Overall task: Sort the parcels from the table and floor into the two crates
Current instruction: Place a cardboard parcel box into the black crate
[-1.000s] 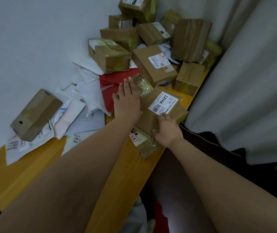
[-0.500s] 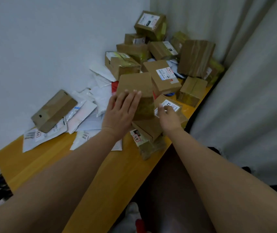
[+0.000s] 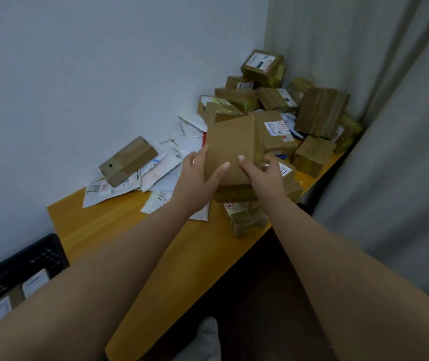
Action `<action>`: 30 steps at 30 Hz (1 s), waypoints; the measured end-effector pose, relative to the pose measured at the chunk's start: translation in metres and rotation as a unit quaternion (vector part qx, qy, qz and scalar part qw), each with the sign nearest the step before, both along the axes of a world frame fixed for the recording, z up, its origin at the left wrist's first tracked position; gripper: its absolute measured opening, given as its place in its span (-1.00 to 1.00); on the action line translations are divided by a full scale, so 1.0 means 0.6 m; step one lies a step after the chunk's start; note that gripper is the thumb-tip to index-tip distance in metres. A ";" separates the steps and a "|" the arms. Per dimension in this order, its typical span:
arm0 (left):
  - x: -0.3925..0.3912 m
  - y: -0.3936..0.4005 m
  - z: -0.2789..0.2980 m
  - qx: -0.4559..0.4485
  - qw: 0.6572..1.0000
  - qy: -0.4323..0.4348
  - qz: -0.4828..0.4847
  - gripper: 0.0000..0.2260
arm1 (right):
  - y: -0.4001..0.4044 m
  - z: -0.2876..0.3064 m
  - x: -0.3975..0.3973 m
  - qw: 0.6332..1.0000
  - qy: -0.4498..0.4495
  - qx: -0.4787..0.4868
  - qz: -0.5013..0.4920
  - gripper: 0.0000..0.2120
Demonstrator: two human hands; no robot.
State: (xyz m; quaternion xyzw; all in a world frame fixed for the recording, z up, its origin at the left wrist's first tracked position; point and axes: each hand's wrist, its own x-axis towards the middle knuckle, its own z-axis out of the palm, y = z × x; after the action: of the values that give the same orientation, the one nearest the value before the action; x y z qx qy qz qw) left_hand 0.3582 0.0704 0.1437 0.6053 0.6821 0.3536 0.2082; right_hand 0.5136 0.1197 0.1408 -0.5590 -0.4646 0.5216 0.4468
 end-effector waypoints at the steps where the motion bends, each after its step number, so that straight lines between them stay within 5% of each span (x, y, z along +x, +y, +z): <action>1: 0.003 -0.002 0.004 -0.046 0.994 -0.100 0.018 -0.25 | -0.009 0.003 -0.001 1.000 -0.007 0.027 0.009 -0.27; 3: 0.008 -0.009 0.010 -0.073 0.975 -0.210 0.029 -0.17 | -0.022 0.008 -0.003 0.998 -0.022 0.059 0.019 -0.30; 8: 0.003 -0.033 0.027 -0.137 0.951 -0.271 0.053 0.01 | -0.040 0.016 -0.018 0.988 -0.087 0.121 0.028 -0.70; 12: -0.031 -0.057 0.031 -0.122 0.928 -0.346 0.062 -0.30 | -0.050 0.017 -0.040 0.991 -0.068 0.117 0.019 -0.81; 16: -0.066 -0.082 0.047 -0.060 0.912 -0.403 0.053 -0.65 | -0.056 0.021 -0.072 0.997 -0.053 0.045 0.021 -0.68; 20: -0.107 -0.107 0.068 -0.040 0.854 -0.516 0.047 -0.54 | -0.079 0.037 -0.142 0.990 0.072 -0.080 0.095 -0.47; 23: -0.177 -0.136 0.068 -0.017 0.886 -0.454 0.099 -0.81 | -0.091 0.040 -0.198 0.992 0.043 -0.053 0.102 -0.45; 27: -0.279 -0.198 0.053 -0.011 0.928 -0.350 0.127 -0.61 | -0.128 0.033 -0.281 0.994 -0.007 0.019 0.112 -0.73; 30: -0.336 -0.234 0.048 -0.020 0.925 -0.368 0.091 -0.76 | -0.166 0.024 -0.345 0.991 -0.015 0.049 0.122 -0.70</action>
State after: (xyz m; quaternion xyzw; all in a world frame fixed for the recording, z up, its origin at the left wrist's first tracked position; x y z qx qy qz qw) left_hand 0.1564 -0.0698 0.1725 0.3638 0.6161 0.5553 0.4239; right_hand 0.3064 0.0198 0.1553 -0.4831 -0.5608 0.5407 0.3997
